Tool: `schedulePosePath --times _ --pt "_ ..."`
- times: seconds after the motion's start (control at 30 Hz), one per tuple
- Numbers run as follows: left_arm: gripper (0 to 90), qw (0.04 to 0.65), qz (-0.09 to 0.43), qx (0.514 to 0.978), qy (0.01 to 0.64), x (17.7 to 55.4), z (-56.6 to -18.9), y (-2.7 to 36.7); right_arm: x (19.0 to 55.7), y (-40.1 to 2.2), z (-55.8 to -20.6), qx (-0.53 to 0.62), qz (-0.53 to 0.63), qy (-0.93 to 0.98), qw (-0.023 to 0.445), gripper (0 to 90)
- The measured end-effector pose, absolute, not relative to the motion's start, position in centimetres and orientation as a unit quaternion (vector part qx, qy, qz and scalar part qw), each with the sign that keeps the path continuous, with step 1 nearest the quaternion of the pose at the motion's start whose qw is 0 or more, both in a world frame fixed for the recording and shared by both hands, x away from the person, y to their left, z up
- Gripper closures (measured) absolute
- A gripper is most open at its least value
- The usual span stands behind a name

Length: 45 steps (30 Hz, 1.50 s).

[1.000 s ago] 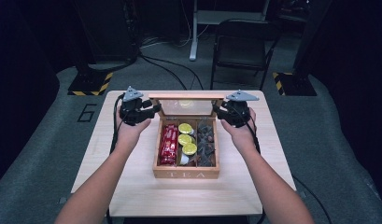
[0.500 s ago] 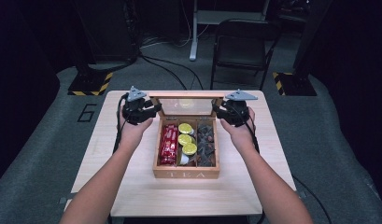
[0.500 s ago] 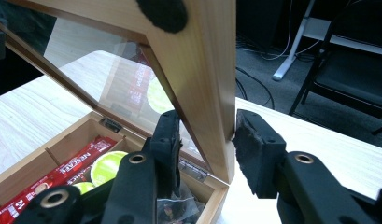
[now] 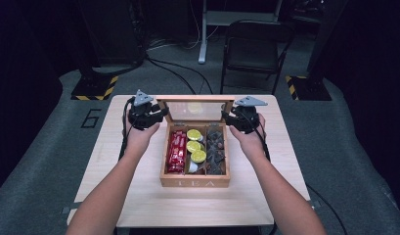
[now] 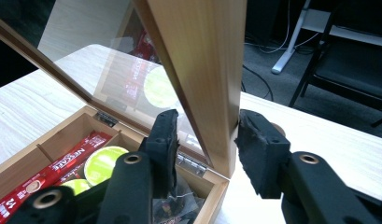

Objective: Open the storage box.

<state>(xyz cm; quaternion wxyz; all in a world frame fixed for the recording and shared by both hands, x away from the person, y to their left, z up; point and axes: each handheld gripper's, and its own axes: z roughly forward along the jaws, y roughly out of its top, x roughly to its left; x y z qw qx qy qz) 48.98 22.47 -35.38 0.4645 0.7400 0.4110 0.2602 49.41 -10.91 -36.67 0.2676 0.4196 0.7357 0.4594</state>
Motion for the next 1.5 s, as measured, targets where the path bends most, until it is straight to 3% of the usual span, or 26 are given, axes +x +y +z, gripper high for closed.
schedulePosePath --times 0.8,1.27,1.5 --pt "64.2 0.456 0.263 0.734 0.429 50.4 -34.8 22.1 51.3 -10.5 -38.9 0.443 0.436 0.743 0.250 53.1" --pt "64.4 0.465 0.264 0.722 0.439 51.4 -34.9 22.1 52.5 -10.4 -39.6 0.442 0.423 0.740 0.278 50.2" --pt "64.7 0.457 0.262 0.724 0.445 51.9 -34.6 21.9 53.1 -10.7 -40.3 0.464 0.423 0.737 0.251 50.4"
